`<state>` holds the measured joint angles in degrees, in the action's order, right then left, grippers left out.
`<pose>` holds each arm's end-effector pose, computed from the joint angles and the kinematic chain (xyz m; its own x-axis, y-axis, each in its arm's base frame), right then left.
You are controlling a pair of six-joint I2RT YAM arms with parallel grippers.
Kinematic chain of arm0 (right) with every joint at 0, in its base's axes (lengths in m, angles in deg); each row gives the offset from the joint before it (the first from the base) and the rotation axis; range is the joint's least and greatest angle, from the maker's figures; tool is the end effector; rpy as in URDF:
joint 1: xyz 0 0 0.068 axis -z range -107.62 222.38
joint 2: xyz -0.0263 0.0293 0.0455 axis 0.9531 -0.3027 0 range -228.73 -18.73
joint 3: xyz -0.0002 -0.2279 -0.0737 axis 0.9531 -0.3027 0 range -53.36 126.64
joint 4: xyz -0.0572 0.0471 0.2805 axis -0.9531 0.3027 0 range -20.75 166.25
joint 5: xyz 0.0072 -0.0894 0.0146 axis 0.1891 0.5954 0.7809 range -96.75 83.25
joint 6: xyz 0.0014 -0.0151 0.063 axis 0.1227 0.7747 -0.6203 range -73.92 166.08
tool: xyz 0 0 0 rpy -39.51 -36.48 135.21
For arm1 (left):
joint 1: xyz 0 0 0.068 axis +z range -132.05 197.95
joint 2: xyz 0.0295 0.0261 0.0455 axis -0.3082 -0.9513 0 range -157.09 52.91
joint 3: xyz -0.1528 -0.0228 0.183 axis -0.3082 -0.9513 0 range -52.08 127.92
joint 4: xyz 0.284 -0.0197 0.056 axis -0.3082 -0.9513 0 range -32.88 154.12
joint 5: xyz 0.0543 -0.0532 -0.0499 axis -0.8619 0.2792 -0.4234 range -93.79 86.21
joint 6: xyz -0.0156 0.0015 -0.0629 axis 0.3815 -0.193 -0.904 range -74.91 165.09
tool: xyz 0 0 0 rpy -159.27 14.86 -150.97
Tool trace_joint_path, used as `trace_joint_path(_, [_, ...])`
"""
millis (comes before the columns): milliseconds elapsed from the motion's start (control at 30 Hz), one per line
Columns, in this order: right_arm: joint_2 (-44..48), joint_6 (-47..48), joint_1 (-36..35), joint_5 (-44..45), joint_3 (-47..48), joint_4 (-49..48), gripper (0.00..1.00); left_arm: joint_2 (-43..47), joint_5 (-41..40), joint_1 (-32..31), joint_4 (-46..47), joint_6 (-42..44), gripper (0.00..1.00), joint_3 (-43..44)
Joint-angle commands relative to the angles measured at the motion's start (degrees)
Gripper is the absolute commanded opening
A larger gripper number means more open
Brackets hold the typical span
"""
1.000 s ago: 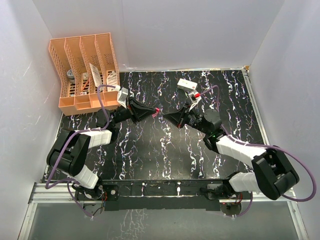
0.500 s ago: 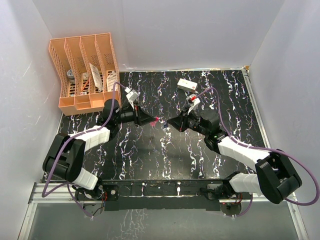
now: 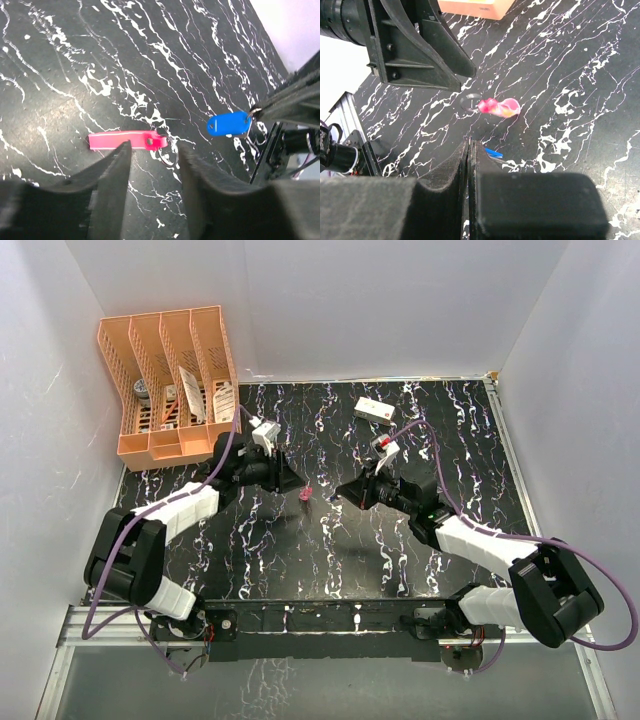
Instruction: Put the keys on the keyring
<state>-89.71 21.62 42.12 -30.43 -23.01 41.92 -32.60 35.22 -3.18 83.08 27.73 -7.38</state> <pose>0.2578 0.1740 0.1689 -0.5117 0.1405 -0.8476 -0.6451 0.5888 0.4871 0.3196 -0.1577 0.1655 -0.5776 -0.0253 -0.8159 0.6839 0.5308 -0.5006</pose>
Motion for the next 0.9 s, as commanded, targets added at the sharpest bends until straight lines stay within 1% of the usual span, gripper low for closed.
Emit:
trace_joint_path(0, [0.8,0.7,0.2,0.6,-0.2,-2.5,0.00,5.1,-4.6,-0.2,-0.6,-0.7,0.48,-1.3])
trace_joint_path(100, [0.8,0.8,0.2,0.6,-0.2,-2.2,0.00,6.7,-5.7,-0.1,0.7,-1.3,0.53,-2.3])
trace_joint_path(333, [1.4,1.3,0.2,1.2,-0.1,-0.7,0.00,6.8,-5.8,-0.2,1.0,-2.1,0.54,-3.4])
trace_joint_path(400, [2.0,1.7,0.2,3.0,0.1,0.9,0.00,6.8,-5.1,-0.1,3.3,-2.8,0.54,-4.4])
trace_joint_path(500, [2.8,2.1,0.2,7.2,0.9,4.9,0.00,6.9,-2.6,-0.4,9.2,-4.0,0.54,-7.2])
trace_joint_path(633, [3.0,1.9,0.5,12.2,1.5,8.1,0.00,6.0,0.7,-2.2,15.3,-3.3,0.54,-9.2])
trace_joint_path(733, [2.8,0.9,1.6,14.2,2.0,9.7,0.00,4.1,2.1,-4.3,17.3,-1.9,0.56,-9.4])
trace_joint_path(800, [2.8,0.4,2.5,15.0,2.1,10.8,0.00,2.7,2.0,-6.1,16.9,-0.1,0.59,-8.8])
trace_joint_path(867, [3.2,0.4,3.2,15.6,2.2,11.6,0.00,1.5,0.8,-7.9,15.4,2.0,0.65,-7.8])
